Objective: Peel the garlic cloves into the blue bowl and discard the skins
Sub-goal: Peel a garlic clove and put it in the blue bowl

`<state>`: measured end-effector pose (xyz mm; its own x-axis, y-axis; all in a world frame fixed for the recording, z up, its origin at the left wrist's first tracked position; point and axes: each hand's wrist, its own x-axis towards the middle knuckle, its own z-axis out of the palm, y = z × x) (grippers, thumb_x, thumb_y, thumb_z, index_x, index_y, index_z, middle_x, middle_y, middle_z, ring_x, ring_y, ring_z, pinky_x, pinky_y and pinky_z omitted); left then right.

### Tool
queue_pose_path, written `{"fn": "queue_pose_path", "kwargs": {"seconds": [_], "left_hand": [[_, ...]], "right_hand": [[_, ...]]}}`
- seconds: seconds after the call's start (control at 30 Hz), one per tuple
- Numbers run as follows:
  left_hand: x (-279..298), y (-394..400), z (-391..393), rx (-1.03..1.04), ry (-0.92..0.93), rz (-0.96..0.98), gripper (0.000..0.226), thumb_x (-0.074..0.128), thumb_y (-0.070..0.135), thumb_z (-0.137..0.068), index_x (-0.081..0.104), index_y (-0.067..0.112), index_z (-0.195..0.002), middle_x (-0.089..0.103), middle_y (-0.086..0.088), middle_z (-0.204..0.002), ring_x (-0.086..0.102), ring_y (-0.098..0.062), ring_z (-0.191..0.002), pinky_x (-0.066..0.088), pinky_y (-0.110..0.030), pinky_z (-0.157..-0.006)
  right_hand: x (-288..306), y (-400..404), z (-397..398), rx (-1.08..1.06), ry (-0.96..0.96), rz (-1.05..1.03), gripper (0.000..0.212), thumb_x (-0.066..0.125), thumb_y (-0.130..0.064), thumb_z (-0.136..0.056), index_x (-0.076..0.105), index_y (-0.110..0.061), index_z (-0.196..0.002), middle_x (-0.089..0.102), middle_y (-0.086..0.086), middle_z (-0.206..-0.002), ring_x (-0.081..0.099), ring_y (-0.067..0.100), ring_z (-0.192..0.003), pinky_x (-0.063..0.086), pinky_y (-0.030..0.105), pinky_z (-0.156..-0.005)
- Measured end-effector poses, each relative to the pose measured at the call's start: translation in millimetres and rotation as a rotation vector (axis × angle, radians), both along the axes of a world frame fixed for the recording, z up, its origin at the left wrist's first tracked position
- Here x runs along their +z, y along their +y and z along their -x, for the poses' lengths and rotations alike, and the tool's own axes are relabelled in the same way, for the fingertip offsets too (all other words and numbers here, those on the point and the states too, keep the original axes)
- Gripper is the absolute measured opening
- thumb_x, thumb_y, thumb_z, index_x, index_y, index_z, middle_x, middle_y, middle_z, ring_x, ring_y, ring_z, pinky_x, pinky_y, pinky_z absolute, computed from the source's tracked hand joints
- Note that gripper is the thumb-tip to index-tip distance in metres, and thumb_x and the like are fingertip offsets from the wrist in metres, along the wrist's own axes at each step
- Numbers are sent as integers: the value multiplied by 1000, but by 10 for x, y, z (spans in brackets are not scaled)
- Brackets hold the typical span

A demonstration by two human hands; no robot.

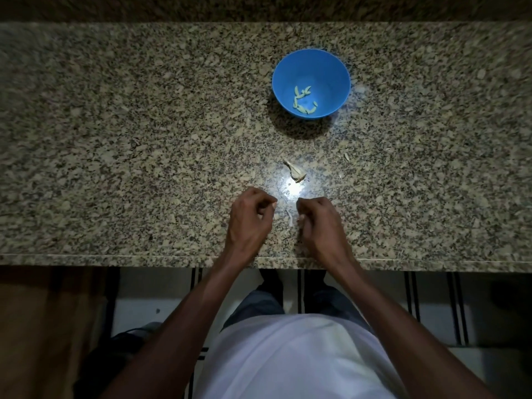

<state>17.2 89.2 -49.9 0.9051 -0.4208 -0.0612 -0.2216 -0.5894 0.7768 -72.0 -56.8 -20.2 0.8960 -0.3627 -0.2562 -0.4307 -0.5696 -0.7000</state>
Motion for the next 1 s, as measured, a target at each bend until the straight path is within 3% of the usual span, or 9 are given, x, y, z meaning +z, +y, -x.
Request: {"fn": "queue_pose_path", "kwargs": {"seconds": [0.1,0.23,0.33,0.43,0.53,0.67,0.73,0.83,1.0], "left_hand": [[52,34,-29,107,-31,29,8,72,9,-94,77,10,-99,68,1,-101,63,-6,-85,47,-6,-71],[28,123,-151,165,-58,-53,8,70,13,-95,77,12,-98,61,0,-110,54,-14,-106,43,-6,-79],[47,125,-212,63,38,-37,6,69,12,-96,74,12,-98,64,1,-105,62,-5,-93,50,-10,-76],[136,96,-163,-63,63,-60,8,71,13,-95,75,13,-101,69,3,-100,65,-3,-88,52,-12,-76],[179,193,-47,55,55,-50,10,73,12,-94,77,14,-102,71,5,-99,66,0,-88,53,-10,-76],[132,377,139,135,3,-136,13,72,6,-93,78,12,-103,67,3,-101,63,0,-87,53,-9,-78],[103,393,208,93,-15,-182,18,68,1,-93,79,12,-103,68,1,-101,64,-7,-89,53,-15,-78],[90,356,313,2,1,-209,30,59,-6,-92,79,11,-107,66,0,-105,63,-11,-94,51,-21,-80],[187,343,449,97,37,-145,34,72,5,-92,71,13,-125,60,0,-119,58,-4,-98,46,-9,-84]], "right_hand": [[0,-237,-25,-34,35,47,32,52,3,-102,65,-2,-131,57,10,-125,60,24,-111,51,27,-102],[-17,-310,-146,50,56,89,26,54,4,-102,68,0,-123,55,11,-124,55,23,-110,49,28,-99],[-99,-153,-371,178,52,65,21,51,-2,-103,65,-7,-118,52,11,-119,54,31,-112,46,22,-97],[-153,-59,-499,323,53,-14,26,55,0,-98,64,-10,-120,52,21,-130,52,40,-119,45,40,-99],[-120,-129,-423,492,61,36,29,61,5,-95,67,0,-123,55,20,-126,54,34,-112,38,27,-86],[-76,-302,-438,473,-36,113,25,54,-7,-105,67,-2,-125,57,11,-121,57,22,-103,37,12,-78],[-135,-324,-500,497,-22,96,28,55,-2,-103,62,3,-130,54,22,-127,55,30,-106,40,16,-81],[-154,-267,-459,693,3,144,29,57,-5,-100,63,-1,-129,49,19,-129,50,35,-115,41,27,-87],[-90,-357,-410,747,-41,128,34,65,-5,-98,66,-4,-133,55,17,-128,55,30,-112,43,27,-88]]}}
